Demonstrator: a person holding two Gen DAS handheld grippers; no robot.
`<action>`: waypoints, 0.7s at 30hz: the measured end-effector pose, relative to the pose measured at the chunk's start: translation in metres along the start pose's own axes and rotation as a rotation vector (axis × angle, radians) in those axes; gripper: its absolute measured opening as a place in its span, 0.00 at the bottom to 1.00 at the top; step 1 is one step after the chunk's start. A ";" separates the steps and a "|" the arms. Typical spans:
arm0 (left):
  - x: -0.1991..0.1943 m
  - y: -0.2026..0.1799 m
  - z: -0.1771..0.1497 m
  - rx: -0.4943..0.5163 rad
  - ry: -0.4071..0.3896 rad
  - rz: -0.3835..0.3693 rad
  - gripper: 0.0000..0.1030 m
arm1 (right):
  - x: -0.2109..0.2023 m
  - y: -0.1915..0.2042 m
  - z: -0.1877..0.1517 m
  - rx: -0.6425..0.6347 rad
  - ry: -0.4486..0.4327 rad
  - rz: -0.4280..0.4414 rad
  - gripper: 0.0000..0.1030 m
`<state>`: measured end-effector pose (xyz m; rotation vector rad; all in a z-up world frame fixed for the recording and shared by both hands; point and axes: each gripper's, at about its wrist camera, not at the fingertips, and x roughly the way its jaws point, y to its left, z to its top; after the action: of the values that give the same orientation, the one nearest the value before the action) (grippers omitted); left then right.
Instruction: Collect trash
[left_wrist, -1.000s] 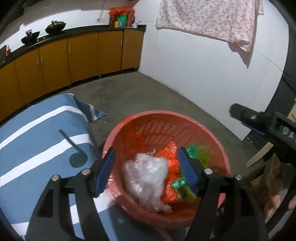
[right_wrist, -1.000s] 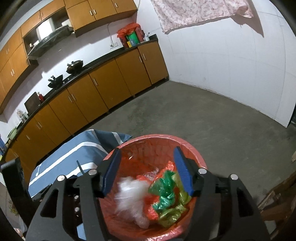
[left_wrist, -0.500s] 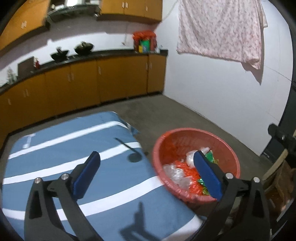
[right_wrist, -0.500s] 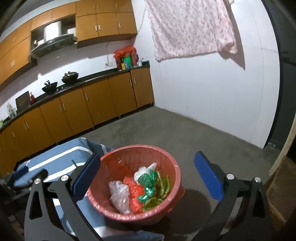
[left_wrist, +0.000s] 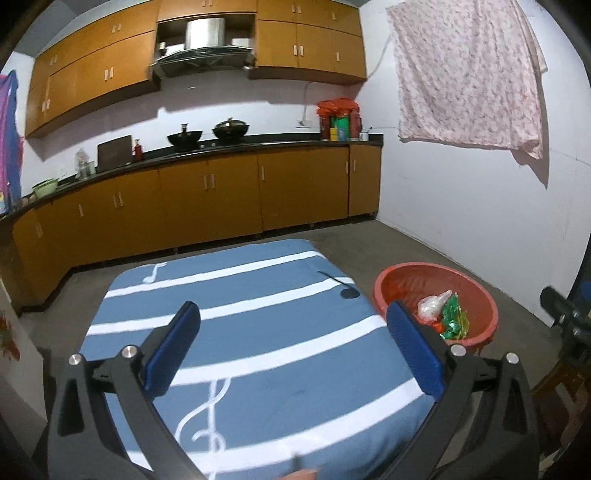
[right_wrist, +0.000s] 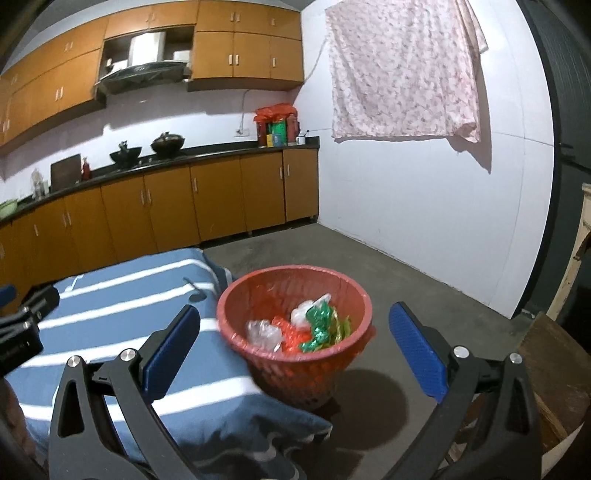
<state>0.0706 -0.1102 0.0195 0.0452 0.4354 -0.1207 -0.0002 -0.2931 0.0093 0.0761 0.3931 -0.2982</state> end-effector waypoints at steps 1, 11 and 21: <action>-0.008 0.005 -0.003 -0.004 -0.006 0.011 0.96 | -0.003 0.003 -0.001 -0.010 -0.001 0.000 0.98; -0.054 0.030 -0.028 -0.007 -0.036 0.059 0.96 | -0.036 0.028 -0.011 -0.033 -0.029 0.029 0.98; -0.078 0.053 -0.046 -0.038 -0.043 0.135 0.96 | -0.061 0.054 -0.027 -0.124 -0.077 0.005 0.98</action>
<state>-0.0126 -0.0462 0.0118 0.0340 0.3899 0.0194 -0.0472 -0.2212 0.0084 -0.0556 0.3341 -0.2705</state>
